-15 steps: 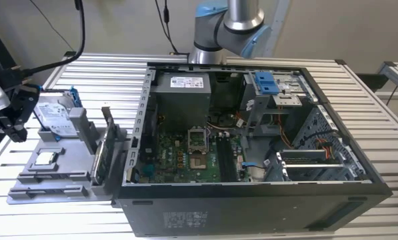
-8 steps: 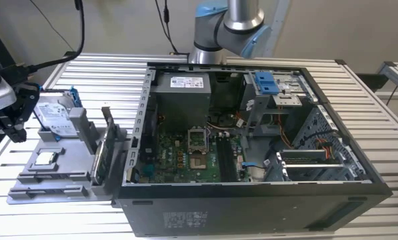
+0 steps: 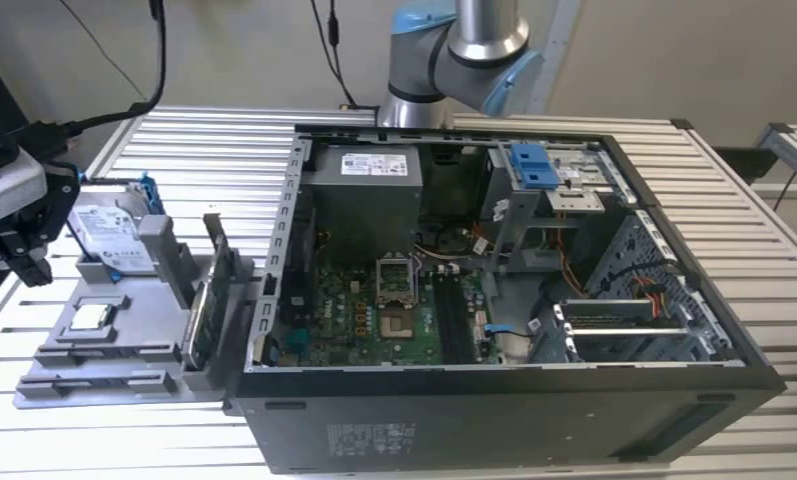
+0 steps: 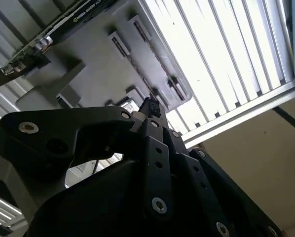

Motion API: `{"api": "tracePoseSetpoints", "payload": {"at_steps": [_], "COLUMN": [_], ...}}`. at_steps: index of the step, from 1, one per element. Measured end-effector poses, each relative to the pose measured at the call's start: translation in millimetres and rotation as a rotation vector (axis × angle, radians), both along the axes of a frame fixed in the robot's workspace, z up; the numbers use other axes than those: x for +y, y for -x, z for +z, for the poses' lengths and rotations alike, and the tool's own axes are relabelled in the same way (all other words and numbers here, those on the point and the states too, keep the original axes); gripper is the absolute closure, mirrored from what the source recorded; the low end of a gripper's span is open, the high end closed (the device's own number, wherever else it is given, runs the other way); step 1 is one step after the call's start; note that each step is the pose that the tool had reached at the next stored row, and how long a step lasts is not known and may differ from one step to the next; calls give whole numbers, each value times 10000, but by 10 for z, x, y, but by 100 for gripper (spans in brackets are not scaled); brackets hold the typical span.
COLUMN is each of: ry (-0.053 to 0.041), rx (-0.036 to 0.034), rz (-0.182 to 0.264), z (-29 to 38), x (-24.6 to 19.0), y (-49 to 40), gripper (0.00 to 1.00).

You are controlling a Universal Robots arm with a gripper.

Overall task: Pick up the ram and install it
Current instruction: 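Pick up the ram and move it above insertion slot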

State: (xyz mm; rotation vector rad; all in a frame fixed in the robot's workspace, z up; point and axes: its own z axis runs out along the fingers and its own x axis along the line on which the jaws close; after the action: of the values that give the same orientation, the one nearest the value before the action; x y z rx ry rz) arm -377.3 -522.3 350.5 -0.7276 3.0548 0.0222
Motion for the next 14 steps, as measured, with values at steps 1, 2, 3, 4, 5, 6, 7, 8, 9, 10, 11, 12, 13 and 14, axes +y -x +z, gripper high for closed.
{"api": "tracePoseSetpoints", "payload": {"at_steps": [1,2,3,4,5,6,7,8,9,10,11,12,13,14], "ry": [10,20,32,43,53,66,78,91,107,124,140,152,167,185], "rx": [0,-1,-1,0,0,-1,-1,0,0,0,1,1,1,2], "rz": [171,344,521,704,881,1072,1239,1412,1582,1757,1928,2101,2283,2452], "z": [0,0,0,0,0,0,0,0,0,-1,0,0,0,0], "x": [0,0,0,0,0,0,0,0,0,0,0,0,0,0], "y": [0,0,0,0,0,0,0,0,0,0,0,0,0,0], "gripper": [89,89,89,89,89,89,89,89,89,89,89,89,89,89]}}
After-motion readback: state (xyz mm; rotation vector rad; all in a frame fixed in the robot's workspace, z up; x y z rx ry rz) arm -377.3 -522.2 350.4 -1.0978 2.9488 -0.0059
